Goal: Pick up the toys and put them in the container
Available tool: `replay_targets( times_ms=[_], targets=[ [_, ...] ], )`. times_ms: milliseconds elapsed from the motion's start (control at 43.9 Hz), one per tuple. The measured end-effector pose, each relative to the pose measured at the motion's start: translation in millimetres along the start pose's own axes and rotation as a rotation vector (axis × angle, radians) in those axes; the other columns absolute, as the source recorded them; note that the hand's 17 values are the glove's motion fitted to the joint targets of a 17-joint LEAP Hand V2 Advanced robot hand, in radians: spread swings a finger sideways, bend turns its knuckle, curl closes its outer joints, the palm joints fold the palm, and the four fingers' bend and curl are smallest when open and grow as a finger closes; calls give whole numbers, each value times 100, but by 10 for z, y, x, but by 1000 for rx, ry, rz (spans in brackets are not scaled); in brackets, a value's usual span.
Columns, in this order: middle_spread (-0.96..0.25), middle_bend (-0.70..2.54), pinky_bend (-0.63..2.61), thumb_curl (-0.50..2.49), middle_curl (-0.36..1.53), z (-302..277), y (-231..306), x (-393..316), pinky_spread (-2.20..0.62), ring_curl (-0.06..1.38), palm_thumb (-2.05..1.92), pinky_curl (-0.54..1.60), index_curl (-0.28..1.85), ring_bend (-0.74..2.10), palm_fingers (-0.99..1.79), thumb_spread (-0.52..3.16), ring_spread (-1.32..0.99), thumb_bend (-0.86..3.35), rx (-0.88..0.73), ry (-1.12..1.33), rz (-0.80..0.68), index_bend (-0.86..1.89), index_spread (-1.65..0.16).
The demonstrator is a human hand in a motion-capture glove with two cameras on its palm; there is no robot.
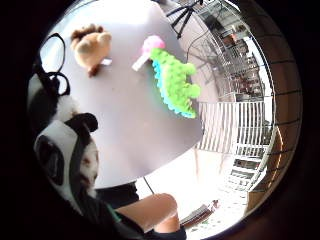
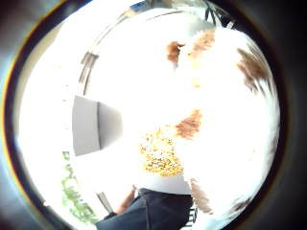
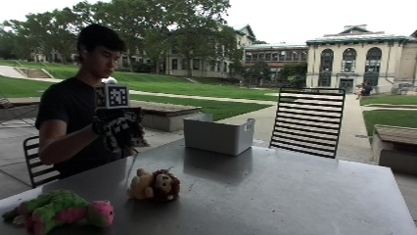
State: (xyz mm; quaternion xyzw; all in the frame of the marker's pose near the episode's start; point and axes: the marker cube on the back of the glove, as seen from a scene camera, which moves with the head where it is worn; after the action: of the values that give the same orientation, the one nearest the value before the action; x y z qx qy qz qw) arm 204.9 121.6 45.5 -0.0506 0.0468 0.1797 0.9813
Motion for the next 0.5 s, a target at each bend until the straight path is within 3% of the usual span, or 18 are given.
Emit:
replay_targets(
  times_ms=[319,501],
  targets=[
    [-39,79,100,72,61,-1234,-379,-1333,-38,50,66,44,52,120,81,83,-42,15,151,-44,-149,7,-30],
    [-41,79,105,75,63,-1670,-427,-2206,-37,49,66,43,48,122,78,87,-43,13,140,-76,-231,7,-31]
  ],
)
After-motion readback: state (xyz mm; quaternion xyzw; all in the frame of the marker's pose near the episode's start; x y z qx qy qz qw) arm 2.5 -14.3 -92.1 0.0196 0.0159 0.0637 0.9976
